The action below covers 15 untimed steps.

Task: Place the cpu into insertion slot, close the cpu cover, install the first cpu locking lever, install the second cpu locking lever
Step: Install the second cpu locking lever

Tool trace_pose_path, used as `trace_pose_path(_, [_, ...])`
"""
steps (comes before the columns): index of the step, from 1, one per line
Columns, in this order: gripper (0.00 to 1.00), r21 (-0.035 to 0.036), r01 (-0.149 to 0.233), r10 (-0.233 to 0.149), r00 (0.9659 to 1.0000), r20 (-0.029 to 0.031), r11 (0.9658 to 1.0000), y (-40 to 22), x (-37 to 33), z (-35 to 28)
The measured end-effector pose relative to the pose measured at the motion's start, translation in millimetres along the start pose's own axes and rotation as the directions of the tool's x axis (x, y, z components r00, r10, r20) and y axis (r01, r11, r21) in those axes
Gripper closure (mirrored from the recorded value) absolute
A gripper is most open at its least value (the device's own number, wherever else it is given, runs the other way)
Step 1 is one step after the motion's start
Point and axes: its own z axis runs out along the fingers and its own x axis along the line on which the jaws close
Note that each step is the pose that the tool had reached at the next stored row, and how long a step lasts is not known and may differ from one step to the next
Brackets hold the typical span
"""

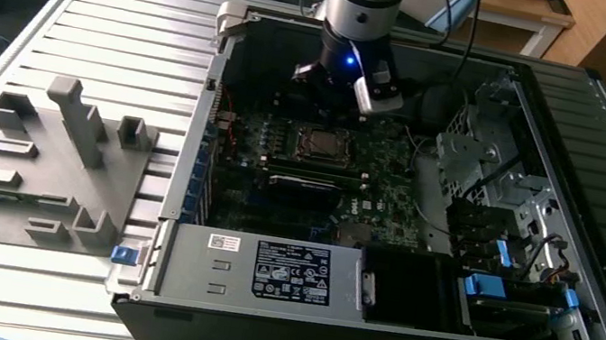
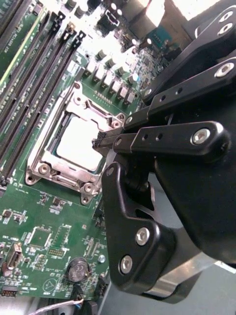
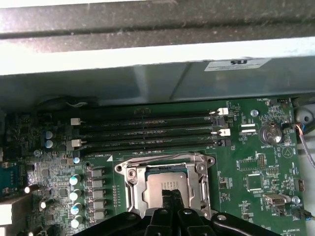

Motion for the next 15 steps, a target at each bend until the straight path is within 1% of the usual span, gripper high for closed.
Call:
trace_pose_path(4, [0.89, -0.0002, 0.024, -0.024, 0.9997, -0.0037, 0.9997, 0.1, -1.5, 0.2])
trace_pose_path(7, [0.89, 0.0025, 0.034, -0.033, 0.9994, -0.0051, 0.9994, -0.8, -1.9, 0.1])
trace_pose_path(10, [0.89, 0.0025, 0.033, -0.033, 0.9994, -0.0050, 0.9994, -4.1, -2.1, -0.1])
trace_pose_path(15, [0.89, 0.0025, 0.034, -0.034, 0.9994, -0.0050, 0.9994, -11.9, -2.8, -0.6])
